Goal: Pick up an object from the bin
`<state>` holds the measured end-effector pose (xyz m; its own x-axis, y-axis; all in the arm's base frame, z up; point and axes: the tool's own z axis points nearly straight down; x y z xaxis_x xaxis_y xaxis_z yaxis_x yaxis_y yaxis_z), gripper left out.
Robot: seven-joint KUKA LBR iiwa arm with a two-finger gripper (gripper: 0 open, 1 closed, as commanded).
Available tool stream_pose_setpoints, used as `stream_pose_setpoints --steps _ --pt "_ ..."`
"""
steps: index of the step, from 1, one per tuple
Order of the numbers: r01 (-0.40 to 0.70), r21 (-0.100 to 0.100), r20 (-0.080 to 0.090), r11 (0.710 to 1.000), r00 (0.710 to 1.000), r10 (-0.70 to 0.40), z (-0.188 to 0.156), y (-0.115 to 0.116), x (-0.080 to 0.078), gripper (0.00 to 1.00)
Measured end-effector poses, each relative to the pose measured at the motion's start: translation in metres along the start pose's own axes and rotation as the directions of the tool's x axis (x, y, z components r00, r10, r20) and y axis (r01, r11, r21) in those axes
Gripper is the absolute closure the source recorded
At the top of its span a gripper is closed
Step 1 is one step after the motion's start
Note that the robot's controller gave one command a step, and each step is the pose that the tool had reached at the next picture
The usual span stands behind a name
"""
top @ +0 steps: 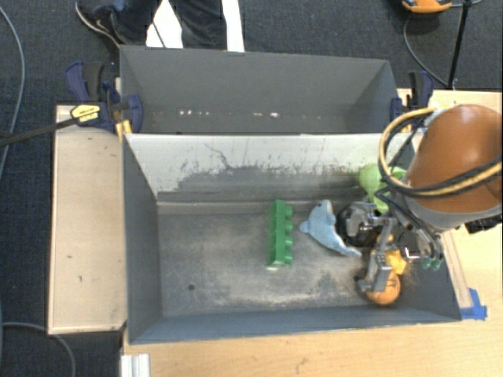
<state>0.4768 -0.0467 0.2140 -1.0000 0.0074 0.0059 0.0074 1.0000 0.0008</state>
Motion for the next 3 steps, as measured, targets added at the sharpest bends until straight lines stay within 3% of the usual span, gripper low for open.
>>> stream_pose_setpoints --steps 1,2,3 --pt "0.003 0.001 0.009 1.0 1.0 -0.003 -0.004 0.0 -0.002 0.0" --pt "-0.091 0.0 0.011 0.996 0.996 0.091 0.06 -0.042 -0.011 0.0" --pt "0.057 -0.001 -0.001 0.998 0.998 -0.057 0.133 -0.077 -0.004 0.0"
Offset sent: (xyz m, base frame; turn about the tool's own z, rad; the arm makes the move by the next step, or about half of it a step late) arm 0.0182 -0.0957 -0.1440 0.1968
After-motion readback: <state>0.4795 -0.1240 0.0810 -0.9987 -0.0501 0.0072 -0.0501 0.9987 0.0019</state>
